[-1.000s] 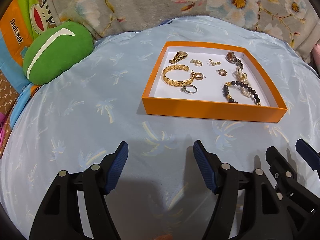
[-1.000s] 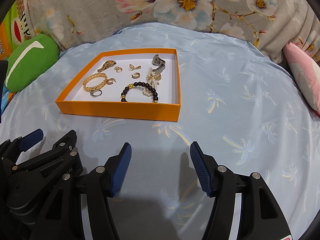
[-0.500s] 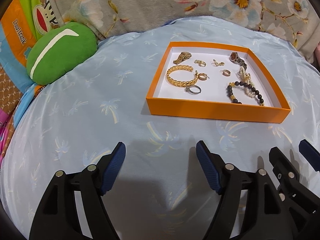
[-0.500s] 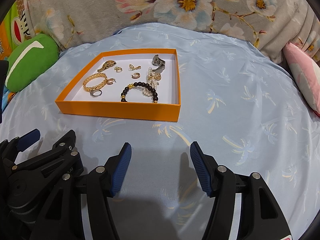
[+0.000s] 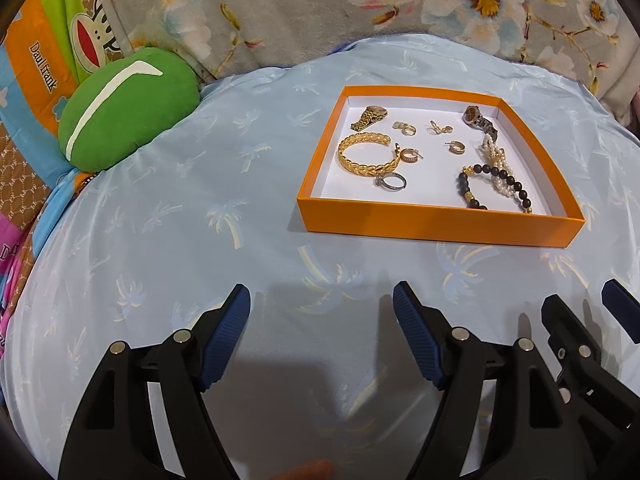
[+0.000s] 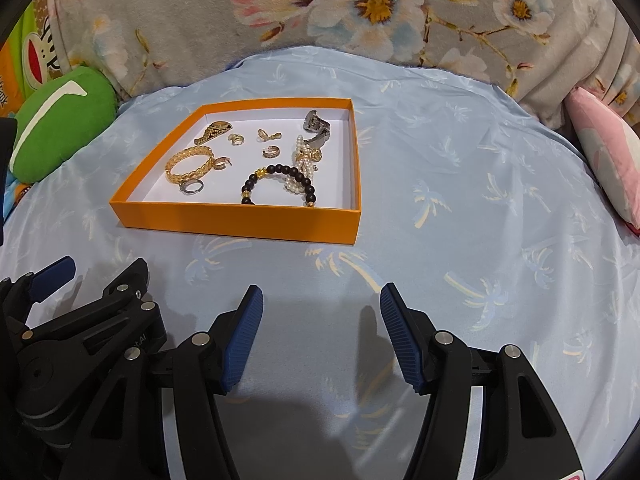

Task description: Organize jewelry

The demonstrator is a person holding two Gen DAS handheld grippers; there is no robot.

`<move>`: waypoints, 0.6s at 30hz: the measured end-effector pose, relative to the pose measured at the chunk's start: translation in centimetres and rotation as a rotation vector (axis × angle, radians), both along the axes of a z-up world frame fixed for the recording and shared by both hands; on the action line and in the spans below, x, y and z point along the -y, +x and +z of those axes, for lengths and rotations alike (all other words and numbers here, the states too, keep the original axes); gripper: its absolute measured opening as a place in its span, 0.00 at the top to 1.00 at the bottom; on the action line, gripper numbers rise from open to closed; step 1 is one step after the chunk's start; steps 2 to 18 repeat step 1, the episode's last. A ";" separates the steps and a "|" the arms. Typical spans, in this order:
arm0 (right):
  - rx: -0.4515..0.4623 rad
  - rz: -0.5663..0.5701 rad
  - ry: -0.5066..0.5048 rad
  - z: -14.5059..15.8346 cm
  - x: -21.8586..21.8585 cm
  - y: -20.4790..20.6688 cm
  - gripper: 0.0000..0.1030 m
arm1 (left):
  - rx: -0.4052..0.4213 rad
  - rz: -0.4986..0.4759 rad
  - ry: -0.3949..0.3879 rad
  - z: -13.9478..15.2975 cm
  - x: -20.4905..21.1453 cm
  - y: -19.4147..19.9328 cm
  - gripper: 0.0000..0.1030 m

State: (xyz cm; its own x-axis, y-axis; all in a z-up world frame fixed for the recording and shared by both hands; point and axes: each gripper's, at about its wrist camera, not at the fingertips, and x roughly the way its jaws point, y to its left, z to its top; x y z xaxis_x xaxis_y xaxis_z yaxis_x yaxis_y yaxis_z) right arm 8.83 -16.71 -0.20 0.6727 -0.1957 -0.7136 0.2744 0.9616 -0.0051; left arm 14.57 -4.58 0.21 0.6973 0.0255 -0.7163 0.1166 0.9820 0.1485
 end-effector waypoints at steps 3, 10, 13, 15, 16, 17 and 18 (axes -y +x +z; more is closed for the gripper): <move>0.000 0.000 0.000 0.0 0.0 0.0 0.41 | -0.001 -0.001 -0.002 0.0 0.0 0.0 0.31; 0.000 0.000 0.000 0.0 0.0 0.0 0.41 | -0.001 -0.001 -0.002 0.0 0.0 0.0 0.31; 0.000 0.000 0.000 0.0 0.0 0.0 0.41 | -0.001 -0.001 -0.002 0.0 0.0 0.0 0.31; 0.000 0.000 0.000 0.0 0.0 0.0 0.41 | -0.001 -0.001 -0.002 0.0 0.0 0.0 0.31; 0.000 0.000 0.000 0.0 0.0 0.0 0.41 | -0.001 -0.001 -0.002 0.0 0.0 0.0 0.31; 0.000 0.000 0.000 0.0 0.0 0.0 0.41 | -0.001 -0.001 -0.002 0.0 0.0 0.0 0.31; 0.000 0.000 0.000 0.0 0.0 0.0 0.41 | -0.001 -0.001 -0.002 0.0 0.0 0.0 0.31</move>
